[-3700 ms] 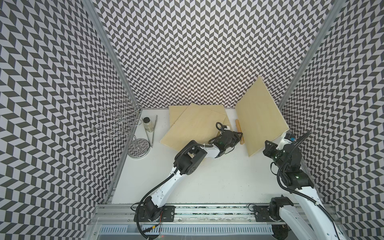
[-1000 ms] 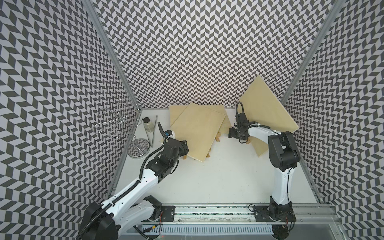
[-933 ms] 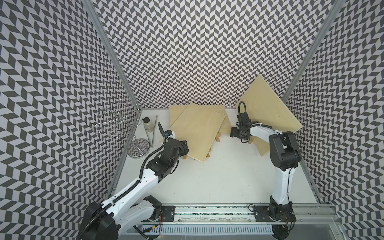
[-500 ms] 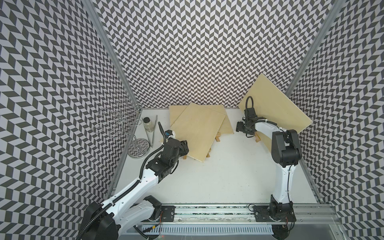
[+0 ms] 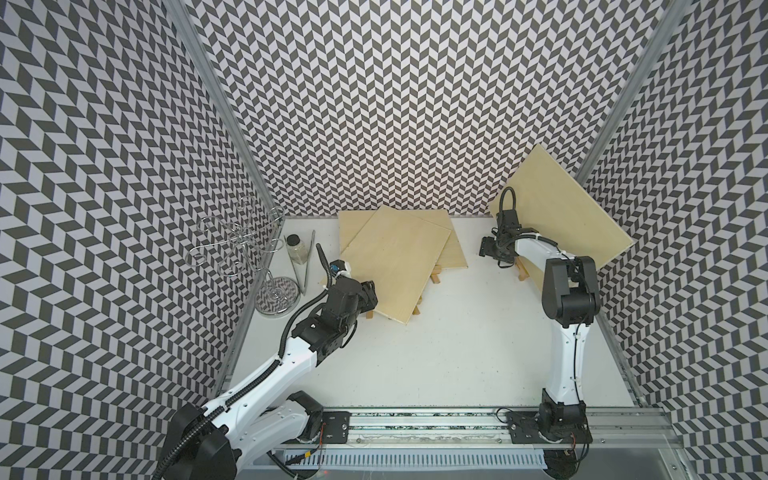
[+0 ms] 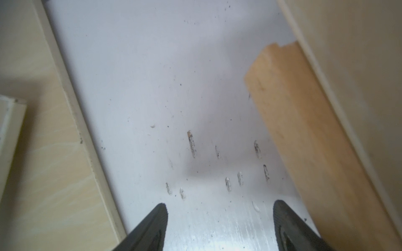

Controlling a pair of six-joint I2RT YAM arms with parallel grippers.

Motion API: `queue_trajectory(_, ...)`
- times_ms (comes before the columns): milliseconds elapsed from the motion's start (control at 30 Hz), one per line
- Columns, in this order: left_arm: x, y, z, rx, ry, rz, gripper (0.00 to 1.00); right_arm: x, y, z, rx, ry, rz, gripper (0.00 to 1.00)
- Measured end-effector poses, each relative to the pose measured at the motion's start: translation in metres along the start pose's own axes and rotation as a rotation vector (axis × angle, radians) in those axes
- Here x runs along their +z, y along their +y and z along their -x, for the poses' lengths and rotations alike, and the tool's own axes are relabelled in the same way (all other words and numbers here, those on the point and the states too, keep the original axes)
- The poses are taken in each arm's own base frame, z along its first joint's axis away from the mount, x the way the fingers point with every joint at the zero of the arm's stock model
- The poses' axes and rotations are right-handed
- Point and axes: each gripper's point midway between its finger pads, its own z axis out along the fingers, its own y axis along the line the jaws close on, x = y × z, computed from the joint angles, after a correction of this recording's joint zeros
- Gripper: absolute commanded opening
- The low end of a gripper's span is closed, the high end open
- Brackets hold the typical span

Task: Assemble the easel
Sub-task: Move the easel to the corner of the board.

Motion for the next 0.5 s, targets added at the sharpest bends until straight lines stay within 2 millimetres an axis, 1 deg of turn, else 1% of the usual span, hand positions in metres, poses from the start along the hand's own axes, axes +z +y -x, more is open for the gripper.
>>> queue_trajectory(267, 0.007, 0.004, -0.007, 0.006, 0.026, 0.019, 0.58, 0.001, 0.000, 0.001, -0.014, -0.003, -0.002, 0.77)
queue_trajectory(333, 0.009, 0.007, -0.007, 0.001, 0.031, 0.023, 0.58, -0.002, 0.001, -0.002, -0.013, -0.011, 0.012, 0.77)
queue_trajectory(400, 0.011, 0.011, -0.005, -0.010, 0.035, 0.030, 0.58, -0.012, 0.008, -0.011, -0.014, -0.012, 0.039, 0.76)
queue_trajectory(433, 0.012, 0.015, -0.004, -0.018, 0.035, 0.037, 0.59, -0.022, 0.010, -0.016, -0.012, -0.017, 0.053, 0.76)
queue_trajectory(500, 0.015, 0.021, -0.001, -0.034, 0.037, 0.049, 0.59, -0.048, 0.022, -0.024, -0.020, -0.042, 0.095, 0.76)
